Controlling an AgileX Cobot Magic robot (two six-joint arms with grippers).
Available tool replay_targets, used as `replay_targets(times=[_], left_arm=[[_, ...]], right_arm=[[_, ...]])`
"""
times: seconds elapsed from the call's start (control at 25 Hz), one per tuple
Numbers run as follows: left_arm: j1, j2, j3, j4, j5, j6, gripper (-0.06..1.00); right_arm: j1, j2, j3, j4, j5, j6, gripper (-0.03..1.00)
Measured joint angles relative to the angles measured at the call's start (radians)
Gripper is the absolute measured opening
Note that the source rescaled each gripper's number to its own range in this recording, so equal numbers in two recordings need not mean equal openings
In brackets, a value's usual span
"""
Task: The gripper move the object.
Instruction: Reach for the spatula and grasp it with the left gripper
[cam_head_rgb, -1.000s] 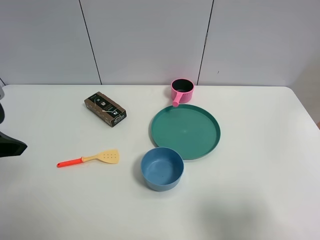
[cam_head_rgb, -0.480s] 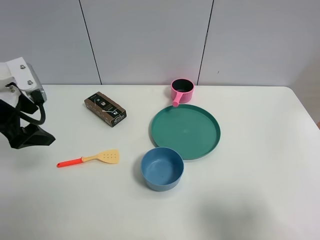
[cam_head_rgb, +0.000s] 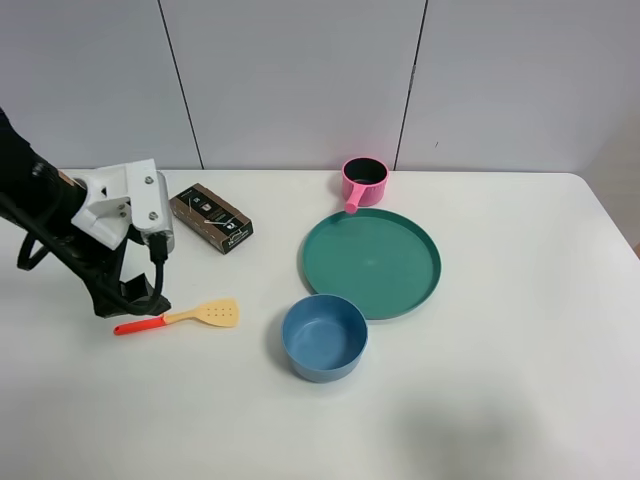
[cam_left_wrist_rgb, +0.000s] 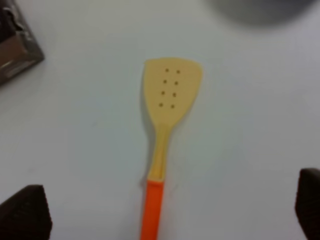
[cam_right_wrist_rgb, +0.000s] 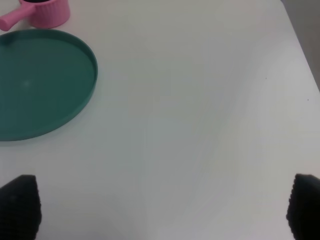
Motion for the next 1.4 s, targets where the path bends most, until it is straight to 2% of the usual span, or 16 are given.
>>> replay_targets(times=[0.2,0.84,1.4], left_arm=[[-0.028,0.112,0.0,0.004,-0.046,0.0,1.0],[-0.029,0.341,0.0,-0.035,-0.226,0.0,1.0],[-0.029,0.437,0.0,0.0,-0.298,0.019,1.0]], right_arm=[[0.0,0.0,0.0,0.0,0.0,0.0,1.0],[0.0,0.0,0.0,0.0,0.0,0.0,1.0],[0.0,0.0,0.0,0.0,0.0,0.0,1.0]])
